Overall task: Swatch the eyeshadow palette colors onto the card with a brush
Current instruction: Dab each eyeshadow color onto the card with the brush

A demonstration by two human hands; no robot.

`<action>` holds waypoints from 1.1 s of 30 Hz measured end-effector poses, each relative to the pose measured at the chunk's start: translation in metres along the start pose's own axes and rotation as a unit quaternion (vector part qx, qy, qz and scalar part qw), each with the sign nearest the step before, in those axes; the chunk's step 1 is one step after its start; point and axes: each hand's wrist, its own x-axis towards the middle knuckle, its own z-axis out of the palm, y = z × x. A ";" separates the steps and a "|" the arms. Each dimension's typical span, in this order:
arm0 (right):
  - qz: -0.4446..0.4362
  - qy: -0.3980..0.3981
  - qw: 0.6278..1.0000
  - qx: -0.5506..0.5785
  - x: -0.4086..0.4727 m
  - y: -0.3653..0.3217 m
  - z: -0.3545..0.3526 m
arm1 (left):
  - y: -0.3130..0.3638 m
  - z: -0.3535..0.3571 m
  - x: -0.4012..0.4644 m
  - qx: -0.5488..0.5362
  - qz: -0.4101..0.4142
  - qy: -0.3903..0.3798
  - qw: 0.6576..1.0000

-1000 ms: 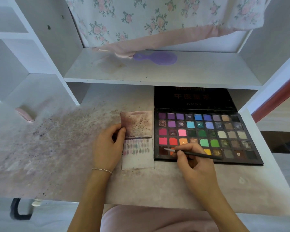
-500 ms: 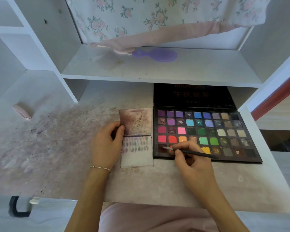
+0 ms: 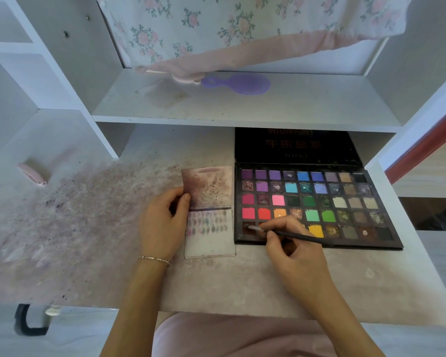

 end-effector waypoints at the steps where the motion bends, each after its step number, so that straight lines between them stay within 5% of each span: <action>1: 0.005 -0.001 1.000 -0.002 0.000 0.000 0.000 | 0.000 0.000 0.000 0.001 -0.001 0.001 1.000; 17: 0.007 0.002 0.998 0.064 -0.001 -0.006 -0.003 | -0.002 0.000 0.000 -0.001 -0.004 -0.003 1.000; 33: 0.028 -0.120 0.988 0.092 0.006 -0.022 0.042 | -0.002 -0.004 0.010 0.000 0.007 -0.039 0.999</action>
